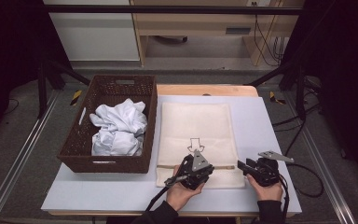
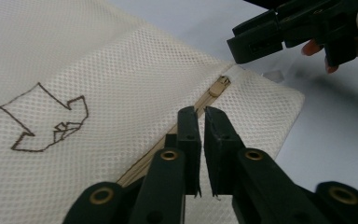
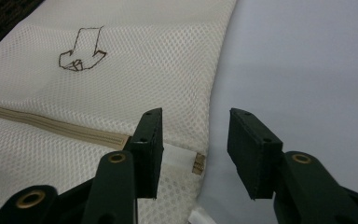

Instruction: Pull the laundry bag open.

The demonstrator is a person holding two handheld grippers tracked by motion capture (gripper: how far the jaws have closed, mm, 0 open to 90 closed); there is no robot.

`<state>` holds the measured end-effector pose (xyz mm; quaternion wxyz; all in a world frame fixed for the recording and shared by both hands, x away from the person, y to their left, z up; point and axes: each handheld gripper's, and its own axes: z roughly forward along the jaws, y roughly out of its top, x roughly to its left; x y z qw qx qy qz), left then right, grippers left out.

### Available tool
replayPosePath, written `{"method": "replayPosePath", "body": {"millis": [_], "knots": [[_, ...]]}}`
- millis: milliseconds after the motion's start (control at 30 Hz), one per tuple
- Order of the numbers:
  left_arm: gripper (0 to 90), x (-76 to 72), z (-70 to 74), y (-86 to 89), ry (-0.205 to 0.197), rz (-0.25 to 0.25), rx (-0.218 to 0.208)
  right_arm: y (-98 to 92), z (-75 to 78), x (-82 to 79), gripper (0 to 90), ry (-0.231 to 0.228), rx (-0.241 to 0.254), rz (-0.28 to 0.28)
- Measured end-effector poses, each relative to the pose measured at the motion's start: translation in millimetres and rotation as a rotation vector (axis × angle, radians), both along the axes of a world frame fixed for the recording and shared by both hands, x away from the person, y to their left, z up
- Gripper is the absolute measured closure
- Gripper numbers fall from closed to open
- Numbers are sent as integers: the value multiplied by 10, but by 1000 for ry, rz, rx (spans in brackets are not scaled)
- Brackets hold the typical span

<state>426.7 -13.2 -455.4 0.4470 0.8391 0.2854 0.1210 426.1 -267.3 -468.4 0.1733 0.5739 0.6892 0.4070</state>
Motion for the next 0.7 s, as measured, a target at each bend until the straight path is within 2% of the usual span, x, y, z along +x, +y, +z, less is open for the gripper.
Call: {"method": "replayPosePath", "body": {"millis": [100,167,200,233,267,467,700], "knots": [[890,-4,-59,-93,7,-10,25,-1,-16,-8,589,17,3,-6],[891,5,-97,-152,24,-18,22,-2,-24,-17,609,20,7,-7],[892,10,-115,-182,20,-21,30,11,-48,-16,623,39,8,-6],[892,13,-126,-205,19,-20,33,11,-48,-16,623,39,8,-6],[891,34,-160,-251,29,-26,32,18,-71,-11,630,50,-4,-1],[891,50,-278,-342,57,-29,41,22,-99,11,637,65,-2,2],[890,58,-309,-364,67,-29,48,43,-133,18,694,88,7,10]]}}
